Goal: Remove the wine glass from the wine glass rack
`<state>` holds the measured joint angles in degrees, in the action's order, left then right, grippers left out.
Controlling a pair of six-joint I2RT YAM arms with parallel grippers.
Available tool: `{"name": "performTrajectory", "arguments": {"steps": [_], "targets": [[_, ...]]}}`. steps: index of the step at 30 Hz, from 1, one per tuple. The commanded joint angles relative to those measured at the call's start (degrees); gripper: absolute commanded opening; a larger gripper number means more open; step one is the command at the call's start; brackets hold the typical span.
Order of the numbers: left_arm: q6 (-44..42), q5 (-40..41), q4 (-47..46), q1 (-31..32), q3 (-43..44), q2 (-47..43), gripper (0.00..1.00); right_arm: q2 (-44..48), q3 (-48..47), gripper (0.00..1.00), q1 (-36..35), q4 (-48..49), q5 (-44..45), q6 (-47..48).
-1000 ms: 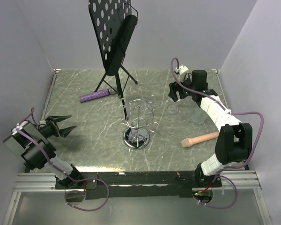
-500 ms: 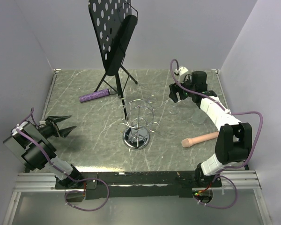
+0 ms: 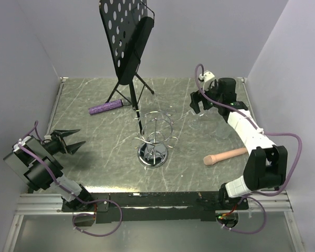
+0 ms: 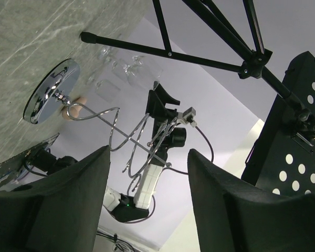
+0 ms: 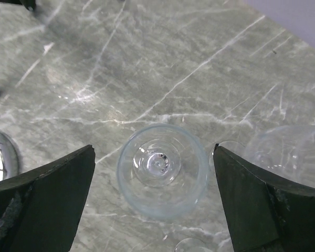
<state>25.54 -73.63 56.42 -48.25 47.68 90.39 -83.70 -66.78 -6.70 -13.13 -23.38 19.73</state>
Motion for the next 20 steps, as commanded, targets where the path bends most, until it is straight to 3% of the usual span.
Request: {"name": "performTrajectory", "arguments": {"steps": [1,8,12,16,17,20], "targets": [[-0.84,-0.12,0.62,-0.35,2.06,0.57,0.65,4.95,-4.14,1.0,0.37,-1.81,-0.09,-2.14],[-7.07,5.24,3.6,-0.35,9.87,2.68,0.69,5.39,-12.66,1.0,0.28,-12.7,13.24,-11.09],[-12.17,10.42,5.97,0.78,17.42,5.4,0.78,7.32,-13.02,1.0,0.28,-14.91,20.81,-14.01],[-12.8,14.11,5.46,2.1,21.57,8.04,0.88,10.92,-9.6,1.0,0.28,-14.3,22.76,-13.57],[-12.8,14.91,5.28,2.63,22.53,8.66,0.99,11.62,-8.9,1.0,0.28,-14.21,23.2,-13.75],[-14.28,17.98,5.71,4.74,27.19,10.68,1.0,13.99,-7.05,1.0,0.28,-13.95,24.51,-14.01]]}}
